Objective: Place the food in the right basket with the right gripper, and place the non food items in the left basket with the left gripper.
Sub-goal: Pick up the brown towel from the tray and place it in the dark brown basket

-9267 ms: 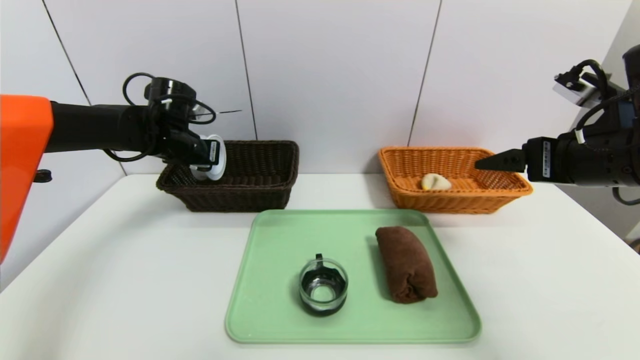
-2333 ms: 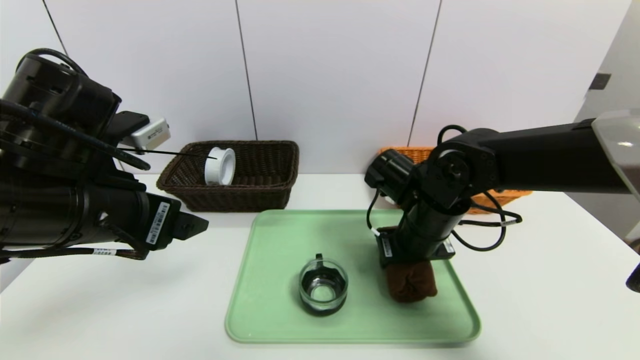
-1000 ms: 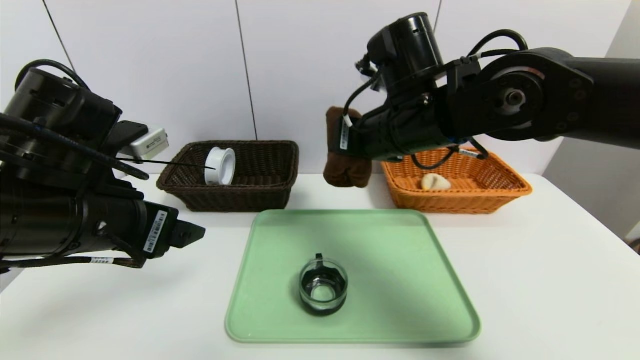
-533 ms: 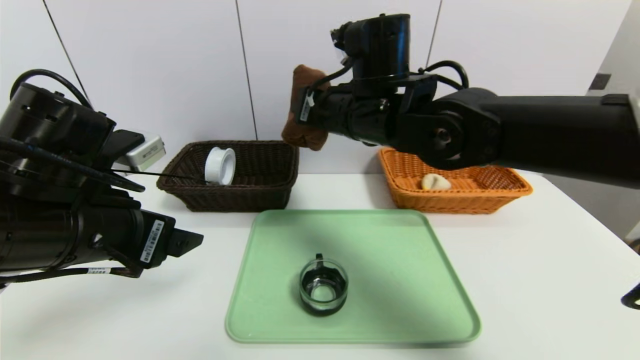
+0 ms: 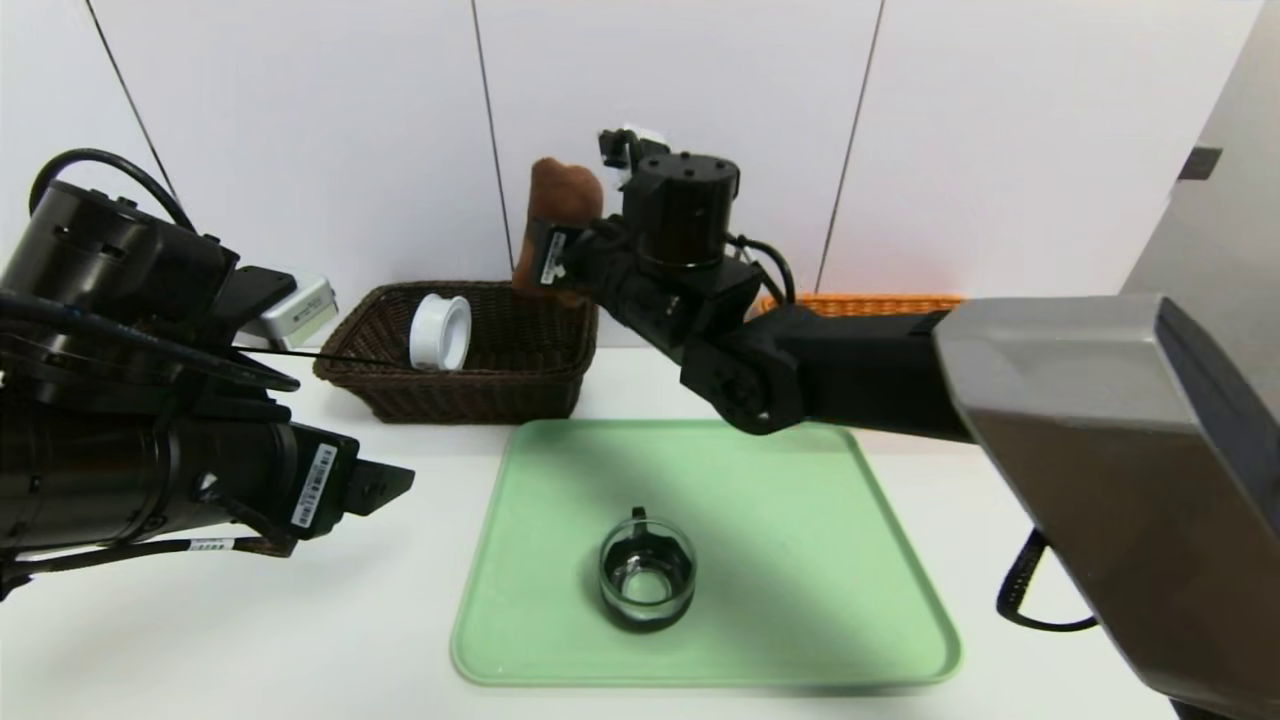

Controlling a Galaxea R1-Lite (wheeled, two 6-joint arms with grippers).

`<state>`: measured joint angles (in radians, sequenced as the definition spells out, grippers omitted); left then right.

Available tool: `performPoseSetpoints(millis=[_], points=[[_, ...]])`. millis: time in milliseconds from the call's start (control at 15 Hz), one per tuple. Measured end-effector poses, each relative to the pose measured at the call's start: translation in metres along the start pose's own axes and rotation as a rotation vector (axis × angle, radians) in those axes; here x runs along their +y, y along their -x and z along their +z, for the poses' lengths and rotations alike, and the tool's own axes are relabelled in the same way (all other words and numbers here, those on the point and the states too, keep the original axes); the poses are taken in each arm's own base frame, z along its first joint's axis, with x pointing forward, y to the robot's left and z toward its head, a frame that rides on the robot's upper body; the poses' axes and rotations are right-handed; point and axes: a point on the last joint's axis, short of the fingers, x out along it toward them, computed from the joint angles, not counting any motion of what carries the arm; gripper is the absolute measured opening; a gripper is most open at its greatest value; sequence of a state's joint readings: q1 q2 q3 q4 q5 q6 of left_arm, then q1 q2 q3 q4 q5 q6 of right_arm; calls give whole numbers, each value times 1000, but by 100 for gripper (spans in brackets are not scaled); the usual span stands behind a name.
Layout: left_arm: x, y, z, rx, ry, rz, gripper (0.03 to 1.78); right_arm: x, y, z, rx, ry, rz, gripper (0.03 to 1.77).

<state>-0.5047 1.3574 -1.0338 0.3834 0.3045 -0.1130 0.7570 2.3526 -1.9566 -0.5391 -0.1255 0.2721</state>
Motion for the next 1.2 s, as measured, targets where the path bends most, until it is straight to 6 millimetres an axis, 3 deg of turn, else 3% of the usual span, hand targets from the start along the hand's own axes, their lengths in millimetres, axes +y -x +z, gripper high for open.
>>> performPoseSetpoints(millis=[267,533,867,1200], points=[[-1,-5,-2,17,-6,1,169,-3,-10,-32,20,17,27,51],[-3,-9,-1,17,-8,1,169,-8,-14,-46,43,21,40,51],[-4,-12,1,15,-23,1,169,-9,-15,-51,44,47,55,103],[-4,-13,1,7,-20,0,169,-11,-16,-55,53,52,52,135]])
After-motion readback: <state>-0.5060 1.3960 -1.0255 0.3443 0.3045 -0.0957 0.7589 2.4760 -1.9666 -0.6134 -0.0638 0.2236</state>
